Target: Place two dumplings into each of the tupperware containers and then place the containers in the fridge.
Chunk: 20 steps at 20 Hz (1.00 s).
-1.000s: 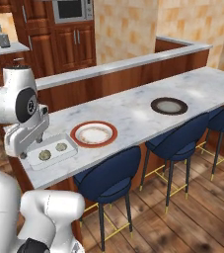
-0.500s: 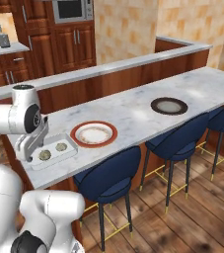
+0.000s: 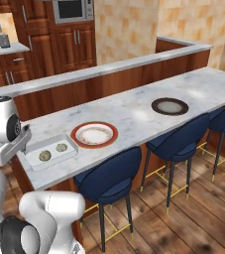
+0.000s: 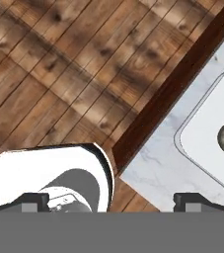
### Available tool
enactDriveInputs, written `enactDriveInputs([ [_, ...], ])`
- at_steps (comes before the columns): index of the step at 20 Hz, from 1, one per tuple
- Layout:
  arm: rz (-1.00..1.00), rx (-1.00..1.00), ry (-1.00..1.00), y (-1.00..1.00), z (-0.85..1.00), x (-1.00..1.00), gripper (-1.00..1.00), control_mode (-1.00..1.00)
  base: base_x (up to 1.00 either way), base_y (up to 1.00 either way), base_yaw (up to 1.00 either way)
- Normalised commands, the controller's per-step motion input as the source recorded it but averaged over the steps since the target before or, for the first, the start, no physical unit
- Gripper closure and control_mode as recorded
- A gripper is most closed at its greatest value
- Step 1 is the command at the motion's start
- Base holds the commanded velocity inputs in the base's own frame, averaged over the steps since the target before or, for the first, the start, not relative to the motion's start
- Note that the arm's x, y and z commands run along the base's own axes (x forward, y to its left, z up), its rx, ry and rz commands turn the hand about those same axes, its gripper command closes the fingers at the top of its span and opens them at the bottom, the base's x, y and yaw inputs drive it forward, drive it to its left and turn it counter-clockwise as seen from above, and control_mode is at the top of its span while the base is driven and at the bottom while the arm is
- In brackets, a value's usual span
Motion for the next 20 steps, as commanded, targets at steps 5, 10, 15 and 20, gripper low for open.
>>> enactDriveInputs([
  [5,-0.23,0.0,-0.16,0.06,-0.43,0.0,-1.0,-1.0,0.0,0.0,0.0],
  [10,-0.21,0.02,-0.13,0.01,-0.36,0.26,-1.0,-1.0,0.0,0.0,0.0],
  [15,-0.04,0.08,-0.01,0.12,-0.15,0.59,-1.0,-1.0,0.0,0.0,0.0],
  [20,0.0,0.0,0.05,0.34,-0.24,0.16,-1.0,-1.0,0.0,0.0,0.0],
])
